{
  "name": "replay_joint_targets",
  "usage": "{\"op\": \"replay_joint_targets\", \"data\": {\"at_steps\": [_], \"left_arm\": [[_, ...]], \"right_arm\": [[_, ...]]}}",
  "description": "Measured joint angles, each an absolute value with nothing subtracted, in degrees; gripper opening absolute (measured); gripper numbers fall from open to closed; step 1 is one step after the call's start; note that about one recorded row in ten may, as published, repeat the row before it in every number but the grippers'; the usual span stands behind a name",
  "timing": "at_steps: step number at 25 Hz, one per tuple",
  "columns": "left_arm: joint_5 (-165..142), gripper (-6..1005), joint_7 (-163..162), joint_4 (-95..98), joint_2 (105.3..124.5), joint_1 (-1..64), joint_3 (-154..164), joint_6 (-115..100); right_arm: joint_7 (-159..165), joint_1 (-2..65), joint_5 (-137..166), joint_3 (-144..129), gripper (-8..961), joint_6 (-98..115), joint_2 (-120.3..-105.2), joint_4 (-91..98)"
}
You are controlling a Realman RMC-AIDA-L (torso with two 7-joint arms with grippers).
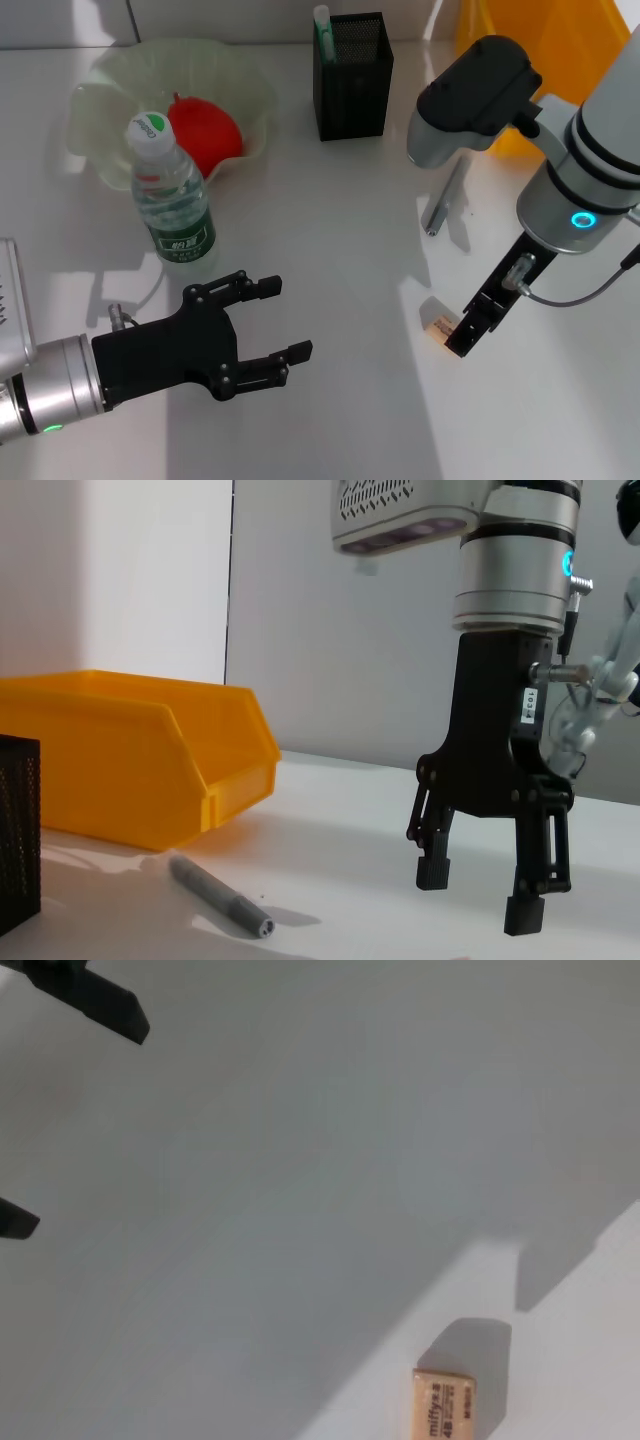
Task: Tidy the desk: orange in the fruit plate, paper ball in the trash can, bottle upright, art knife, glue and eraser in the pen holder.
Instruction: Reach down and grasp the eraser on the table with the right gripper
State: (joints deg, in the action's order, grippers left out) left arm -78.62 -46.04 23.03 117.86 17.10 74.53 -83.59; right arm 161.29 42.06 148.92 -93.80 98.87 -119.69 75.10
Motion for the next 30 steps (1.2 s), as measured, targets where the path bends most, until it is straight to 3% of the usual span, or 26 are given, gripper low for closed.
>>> {"op": "replay_joint_targets", "data": {"at_steps": [10, 19, 30], "left_arm": [[-78.6, 800, -46.0, 23.0, 117.99, 17.2, 74.8, -83.7], [-78.6, 800, -46.0, 23.0, 118.13, 17.5, 74.8, -83.7], [-78.6, 800, -46.0, 23.0, 118.13, 17.5, 75.0, -83.4]], "right_arm": [[165.3, 41.0, 149.3, -98.4, 841, 93.7, -119.77, 74.4], [166.2, 39.9, 149.1, -99.7, 694, 91.4, -119.8, 74.0], [166.8, 39.3, 148.0, -99.8, 679, 90.2, -119.87, 74.4]]}}
